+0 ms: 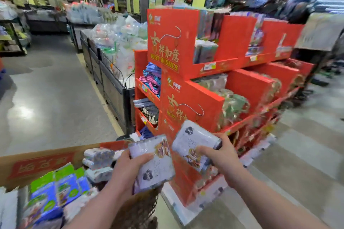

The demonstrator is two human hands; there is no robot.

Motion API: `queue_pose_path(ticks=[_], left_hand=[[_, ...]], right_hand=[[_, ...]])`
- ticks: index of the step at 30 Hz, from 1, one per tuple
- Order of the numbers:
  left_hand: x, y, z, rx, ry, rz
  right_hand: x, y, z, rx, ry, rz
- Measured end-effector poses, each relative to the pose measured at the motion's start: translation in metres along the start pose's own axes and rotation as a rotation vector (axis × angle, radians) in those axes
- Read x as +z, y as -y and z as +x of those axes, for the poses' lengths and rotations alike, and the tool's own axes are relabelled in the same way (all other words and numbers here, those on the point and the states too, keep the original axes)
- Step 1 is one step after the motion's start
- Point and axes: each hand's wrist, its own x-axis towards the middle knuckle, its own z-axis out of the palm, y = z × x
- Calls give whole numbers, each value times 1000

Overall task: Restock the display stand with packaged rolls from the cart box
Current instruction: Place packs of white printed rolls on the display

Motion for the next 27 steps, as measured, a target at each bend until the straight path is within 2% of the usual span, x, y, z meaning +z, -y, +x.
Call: queue_pose_path(ticks=[14, 20, 27], left_hand=[[308, 58, -121, -31, 350, -8], [402, 70, -146, -67, 455, -19], [498, 80, -123, -97, 534, -6]], right_hand=[[-322, -114, -82, 45, -352, 249], [-406, -144, -88, 38, -467, 276], [-473, -169, -50, 17, -597, 322]])
